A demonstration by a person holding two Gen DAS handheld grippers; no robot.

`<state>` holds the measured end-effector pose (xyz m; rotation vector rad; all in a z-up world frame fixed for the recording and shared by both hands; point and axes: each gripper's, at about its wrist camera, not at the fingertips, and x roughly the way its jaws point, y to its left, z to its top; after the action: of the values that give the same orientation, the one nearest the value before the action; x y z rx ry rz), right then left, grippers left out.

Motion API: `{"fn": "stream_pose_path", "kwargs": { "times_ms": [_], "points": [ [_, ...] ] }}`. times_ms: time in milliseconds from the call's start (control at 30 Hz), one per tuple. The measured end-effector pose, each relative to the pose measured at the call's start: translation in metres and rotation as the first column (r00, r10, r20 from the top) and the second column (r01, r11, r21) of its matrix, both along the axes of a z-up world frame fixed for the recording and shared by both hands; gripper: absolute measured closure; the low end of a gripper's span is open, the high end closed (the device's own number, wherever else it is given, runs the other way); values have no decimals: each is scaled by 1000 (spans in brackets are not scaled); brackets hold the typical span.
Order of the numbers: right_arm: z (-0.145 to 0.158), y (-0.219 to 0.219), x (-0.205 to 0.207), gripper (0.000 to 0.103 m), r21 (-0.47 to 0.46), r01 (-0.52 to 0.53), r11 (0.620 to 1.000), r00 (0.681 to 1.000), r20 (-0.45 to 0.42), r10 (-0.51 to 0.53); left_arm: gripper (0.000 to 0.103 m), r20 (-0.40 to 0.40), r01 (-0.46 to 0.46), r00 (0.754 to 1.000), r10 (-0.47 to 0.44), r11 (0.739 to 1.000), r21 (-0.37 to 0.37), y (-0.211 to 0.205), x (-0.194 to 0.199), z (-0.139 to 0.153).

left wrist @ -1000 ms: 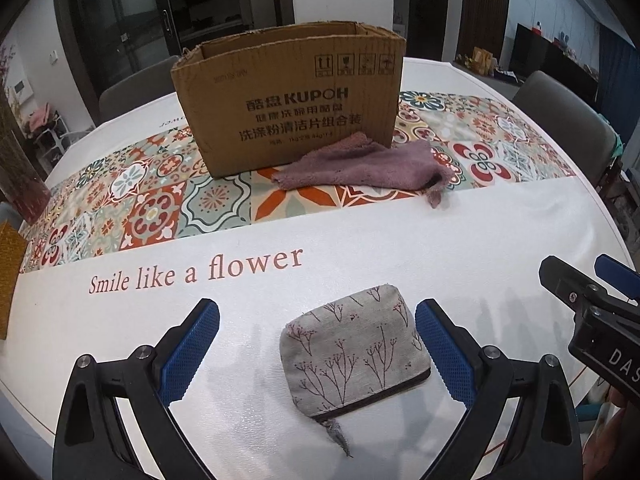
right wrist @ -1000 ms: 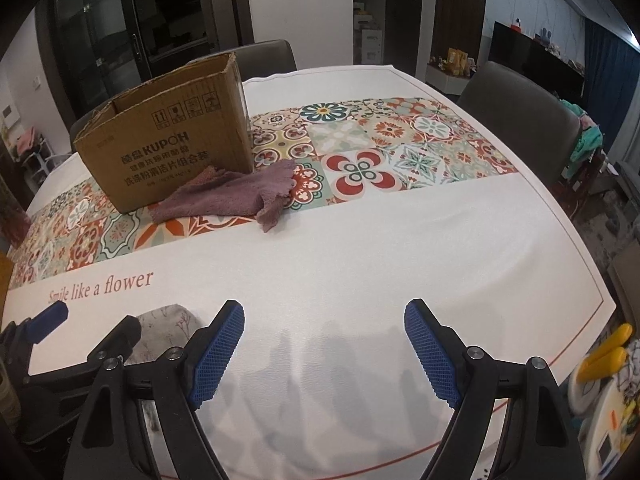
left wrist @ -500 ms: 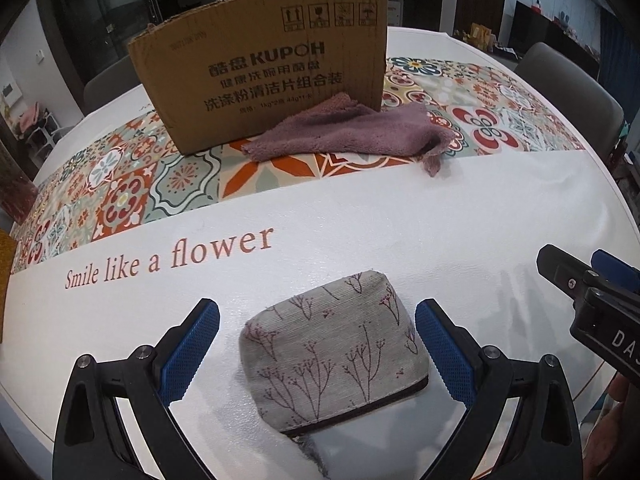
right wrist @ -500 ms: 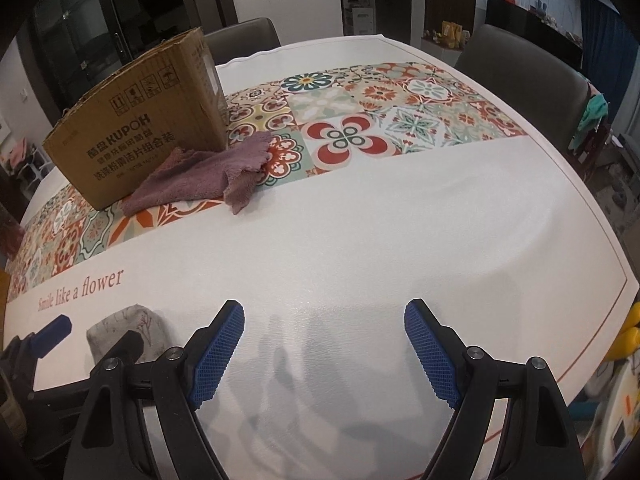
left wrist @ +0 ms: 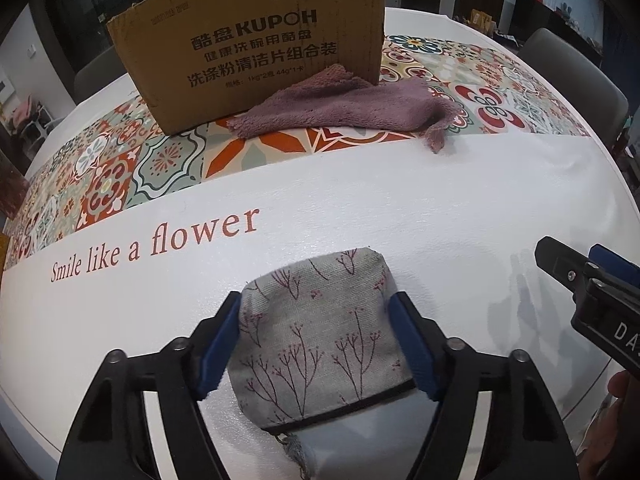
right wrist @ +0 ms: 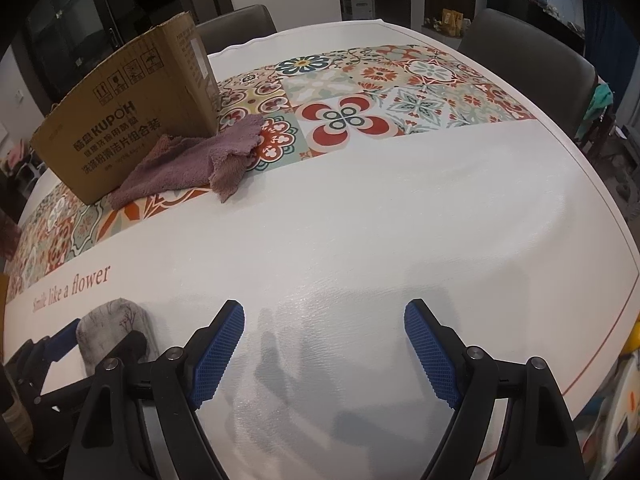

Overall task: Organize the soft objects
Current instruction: 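Close the left tool on the grey floral pouch, then close the right tool on the mauve towel while the left tool holds the pouch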

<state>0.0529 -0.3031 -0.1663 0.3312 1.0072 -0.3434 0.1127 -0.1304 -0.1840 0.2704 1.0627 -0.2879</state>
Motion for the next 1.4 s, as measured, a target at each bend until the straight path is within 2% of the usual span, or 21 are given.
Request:
{"fn": "stream_pose_path", "kwargs": {
  "times_ms": [100, 167, 300, 333, 433, 600, 867, 1167, 1400],
  "points": [
    [0, -1, 0, 20, 3, 4, 1000, 1000, 0, -4, 47, 1, 8, 1000, -8, 1000, -2, -1, 0, 1],
    [0, 0, 1, 20, 1, 4, 1000, 1000, 0, -4, 61, 8, 10, 1000, -10, 1000, -3, -1, 0, 2],
    [0, 1, 5, 20, 1, -1, 1000, 1000, 1, 1, 83, 20, 16, 1000, -16, 1000, -2, 0, 0, 5],
    [0, 1, 7, 20, 2, -3, 1000, 1000, 1, 3, 98, 24, 17, 1000, -17, 1000, -1, 0, 0, 5],
    [3, 4, 14, 20, -5, -10, 1000, 1000, 5, 10, 98, 42, 6, 999, -7, 1000, 8, 3, 3, 10],
    [8, 11, 24, 20, -22, -29, 999, 999, 14, 29, 98, 13, -9, 1000, 9, 1000, -28, 11, 9, 7],
    [9, 19, 27, 20, -24, -42, 999, 999, 7, 42, 98, 28, -17, 999, 18, 998, -52, 20, 9, 14],
    [27, 33, 36, 20, -52, -70, 996, 996, 48, 72, 98, 101, -47, 993, 55, 996, -78, 35, 9, 40],
    [37, 53, 59, 20, -72, -115, 991, 990, 73, 120, 98, 119, -110, 985, 122, 989, -102, 59, 22, 50]
  ]
}}
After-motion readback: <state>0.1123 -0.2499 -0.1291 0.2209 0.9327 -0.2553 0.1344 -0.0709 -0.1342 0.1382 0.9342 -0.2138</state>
